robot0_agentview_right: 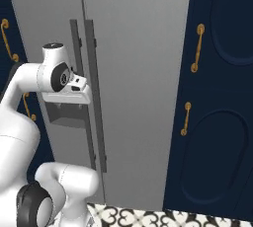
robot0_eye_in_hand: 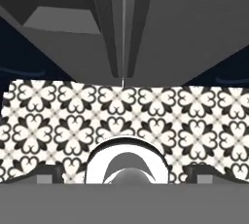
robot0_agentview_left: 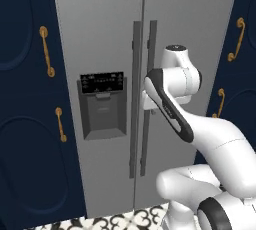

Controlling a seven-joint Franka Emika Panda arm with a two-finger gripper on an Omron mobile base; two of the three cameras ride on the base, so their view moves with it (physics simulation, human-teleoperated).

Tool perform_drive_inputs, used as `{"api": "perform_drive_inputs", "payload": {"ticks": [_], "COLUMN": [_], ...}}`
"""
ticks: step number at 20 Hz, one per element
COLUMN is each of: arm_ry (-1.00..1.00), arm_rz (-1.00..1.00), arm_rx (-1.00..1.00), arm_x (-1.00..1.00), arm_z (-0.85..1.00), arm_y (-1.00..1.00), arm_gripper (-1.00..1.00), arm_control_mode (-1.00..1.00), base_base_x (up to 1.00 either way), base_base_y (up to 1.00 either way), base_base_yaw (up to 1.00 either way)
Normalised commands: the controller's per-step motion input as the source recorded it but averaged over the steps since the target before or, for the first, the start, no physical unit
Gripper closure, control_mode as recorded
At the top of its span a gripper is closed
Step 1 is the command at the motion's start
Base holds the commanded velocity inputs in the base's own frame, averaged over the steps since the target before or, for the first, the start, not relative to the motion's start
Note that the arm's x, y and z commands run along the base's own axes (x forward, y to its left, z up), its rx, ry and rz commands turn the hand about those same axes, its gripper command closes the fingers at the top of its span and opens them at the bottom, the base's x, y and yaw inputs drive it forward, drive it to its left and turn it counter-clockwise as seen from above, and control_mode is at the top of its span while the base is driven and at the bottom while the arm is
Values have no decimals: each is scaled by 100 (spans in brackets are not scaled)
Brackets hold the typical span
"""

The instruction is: Take the strawberry from the fridge and place it on top of the pancake, located on the dining counter.

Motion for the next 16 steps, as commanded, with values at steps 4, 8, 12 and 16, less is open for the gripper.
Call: {"api": "perform_drive_inputs", "payload": {"ticks": [4, 8, 12, 16], "arm_ry": [0, 0, 0, 0], "arm_rz": [0, 0, 0, 0], "arm_rx": [0, 0, 0, 0], "arm_x": [0, 0, 0, 0], "arm_z": [0, 0, 0, 0], "arm_y": [0, 0, 0, 0], "arm_gripper": [-100, -100, -100, -100], "arm_control_mode": [100, 100, 100, 100], "base_base_x": [-4, -26, -48, -25], "base_base_y": [23, 1, 1, 5], "base_base_yaw": [-7, -3, -1, 0]}}
